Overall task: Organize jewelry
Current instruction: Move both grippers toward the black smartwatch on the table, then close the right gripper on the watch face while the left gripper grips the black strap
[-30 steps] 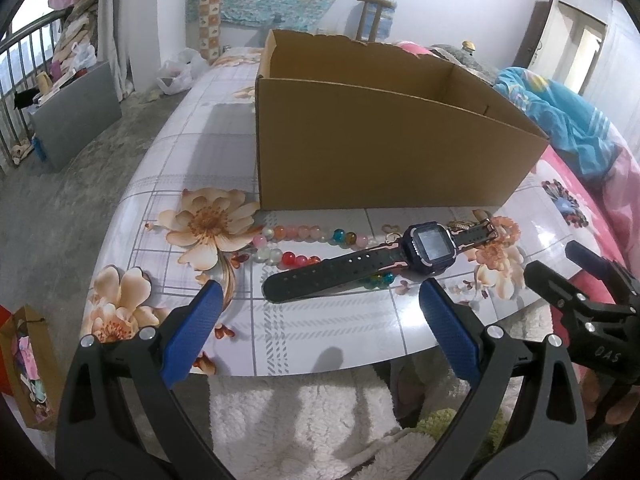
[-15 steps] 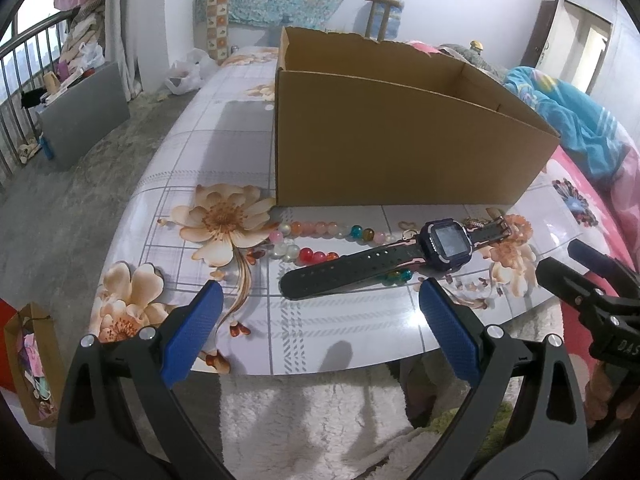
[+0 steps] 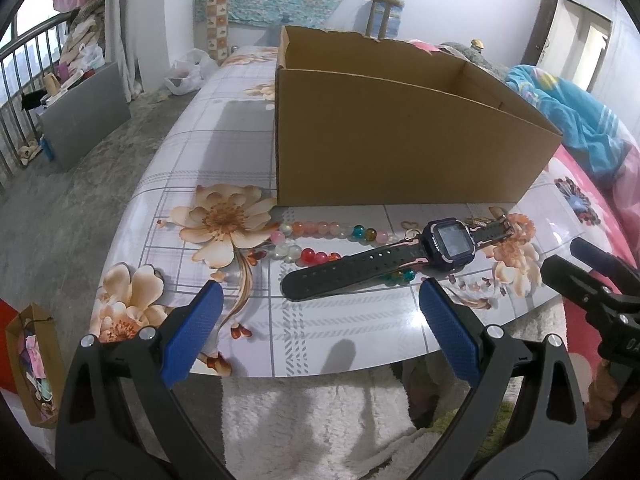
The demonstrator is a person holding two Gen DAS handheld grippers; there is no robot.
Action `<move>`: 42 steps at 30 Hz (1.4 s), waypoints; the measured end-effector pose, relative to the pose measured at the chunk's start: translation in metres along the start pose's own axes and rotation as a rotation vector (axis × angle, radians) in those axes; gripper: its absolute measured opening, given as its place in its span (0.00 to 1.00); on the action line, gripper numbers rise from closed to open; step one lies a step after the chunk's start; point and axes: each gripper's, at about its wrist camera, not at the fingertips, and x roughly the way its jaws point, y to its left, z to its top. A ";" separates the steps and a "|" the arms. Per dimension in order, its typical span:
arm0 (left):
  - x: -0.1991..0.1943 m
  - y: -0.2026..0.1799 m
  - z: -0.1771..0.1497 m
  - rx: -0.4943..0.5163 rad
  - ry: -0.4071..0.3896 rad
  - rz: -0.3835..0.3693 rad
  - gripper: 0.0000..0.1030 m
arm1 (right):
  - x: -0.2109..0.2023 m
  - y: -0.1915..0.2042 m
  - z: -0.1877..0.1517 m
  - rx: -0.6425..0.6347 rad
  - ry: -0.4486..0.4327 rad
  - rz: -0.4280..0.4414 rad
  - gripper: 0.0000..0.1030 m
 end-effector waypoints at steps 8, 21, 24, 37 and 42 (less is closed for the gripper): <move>-0.004 0.006 -0.004 0.010 -0.022 -0.002 0.92 | 0.000 0.001 0.009 0.000 -0.019 0.078 0.95; 0.017 0.027 -0.002 -0.089 0.052 -0.139 0.57 | 0.033 0.020 0.022 -0.061 0.021 0.193 0.72; 0.025 0.035 0.001 -0.138 0.087 -0.174 0.53 | 0.041 0.023 0.024 -0.072 0.031 0.195 0.64; 0.037 0.059 0.003 -0.276 0.093 -0.339 0.53 | 0.067 0.040 0.019 -0.136 0.097 0.149 0.44; 0.038 0.071 0.001 -0.373 0.086 -0.501 0.53 | 0.070 0.039 0.017 -0.137 0.098 0.144 0.44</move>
